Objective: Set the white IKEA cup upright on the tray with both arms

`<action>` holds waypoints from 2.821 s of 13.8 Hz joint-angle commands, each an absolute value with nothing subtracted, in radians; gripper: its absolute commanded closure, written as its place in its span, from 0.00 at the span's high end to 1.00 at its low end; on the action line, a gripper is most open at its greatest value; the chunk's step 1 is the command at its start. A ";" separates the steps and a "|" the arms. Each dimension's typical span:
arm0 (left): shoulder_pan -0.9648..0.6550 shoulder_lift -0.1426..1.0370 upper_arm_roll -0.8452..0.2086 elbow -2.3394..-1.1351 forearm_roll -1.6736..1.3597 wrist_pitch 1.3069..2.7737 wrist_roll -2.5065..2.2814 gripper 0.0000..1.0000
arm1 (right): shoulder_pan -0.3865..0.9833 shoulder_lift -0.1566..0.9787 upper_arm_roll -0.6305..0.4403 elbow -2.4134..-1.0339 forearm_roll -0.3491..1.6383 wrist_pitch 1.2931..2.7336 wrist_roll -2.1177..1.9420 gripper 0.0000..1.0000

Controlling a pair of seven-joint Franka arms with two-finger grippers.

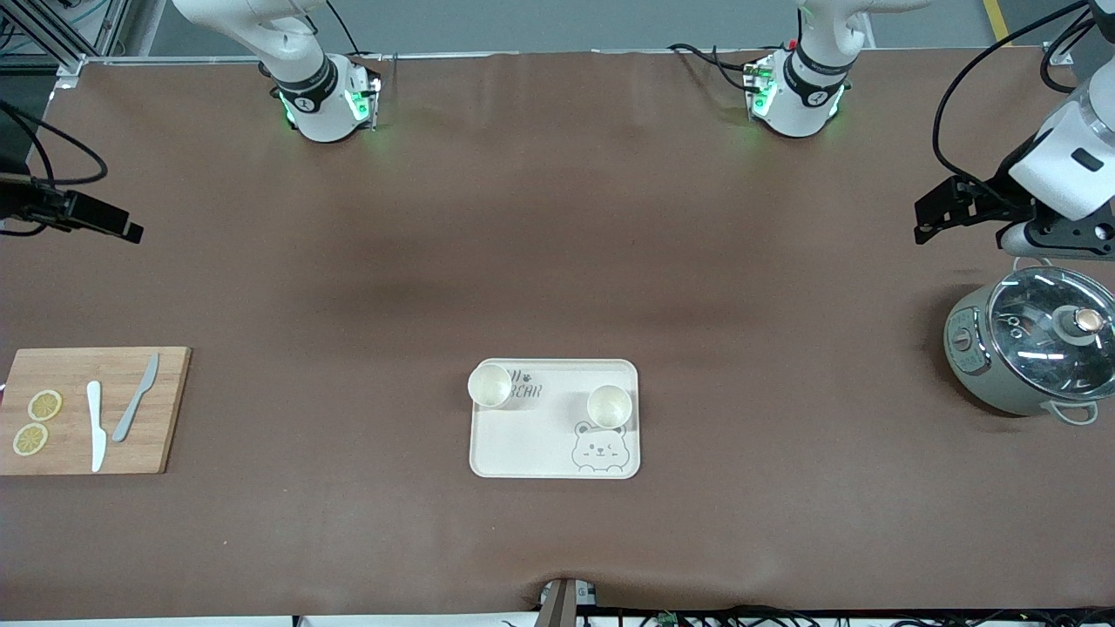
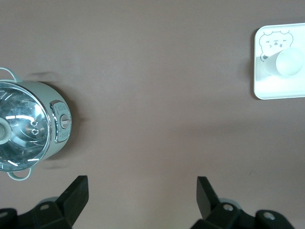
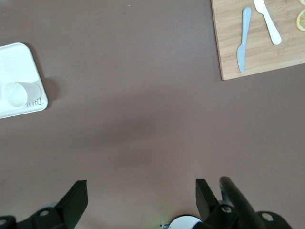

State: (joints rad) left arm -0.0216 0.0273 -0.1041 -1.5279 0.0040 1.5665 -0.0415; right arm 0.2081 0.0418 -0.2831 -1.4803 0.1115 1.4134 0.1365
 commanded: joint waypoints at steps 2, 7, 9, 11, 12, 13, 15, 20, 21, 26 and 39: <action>-0.014 0.006 -0.118 -1.540 0.002 1.555 -0.031 1.00 | 0.186 -0.075 -0.194 -1.643 0.115 1.500 0.146 1.00; -0.009 0.005 -0.120 -1.540 0.002 1.545 -0.031 1.00 | 0.123 -0.071 -0.058 -1.617 0.000 1.473 0.161 1.00; -0.008 0.006 -0.118 -1.532 0.002 1.545 -0.031 1.00 | 0.095 -0.066 -0.054 -1.612 -0.011 1.474 0.150 1.00; -0.008 0.009 -0.117 -1.532 0.003 1.546 -0.031 1.00 | 0.072 -0.063 -0.057 -1.609 -0.026 1.474 0.150 1.00; -0.008 0.008 -0.118 -1.529 0.011 1.546 -0.031 1.00 | 0.052 -0.058 -0.060 -1.605 -0.011 1.482 0.150 1.00; -0.008 0.008 -0.118 -1.523 0.011 1.545 -0.031 1.00 | 0.052 -0.040 -0.054 -1.567 -0.012 1.477 0.146 1.00; -0.008 0.006 -0.118 -1.516 0.011 1.545 -0.031 1.00 | 0.048 -0.005 -0.054 -1.505 -0.023 1.439 0.149 1.00; -0.005 0.003 -0.114 -1.520 0.012 1.528 -0.031 1.00 | 0.049 -0.003 -0.057 -1.505 -0.023 1.370 0.163 1.00; -0.005 0.003 -0.110 -1.519 0.012 1.523 -0.031 1.00 | 0.052 -0.002 -0.055 -1.503 -0.017 1.350 0.163 1.00; -0.006 0.014 -0.109 -1.514 0.011 1.523 -0.032 1.00 | 0.048 0.002 -0.058 -1.506 -0.017 1.351 0.163 1.00; 0.017 0.021 -0.107 -1.476 0.017 1.502 -0.028 1.00 | 0.052 0.002 -0.061 -1.513 -0.012 1.348 0.163 1.00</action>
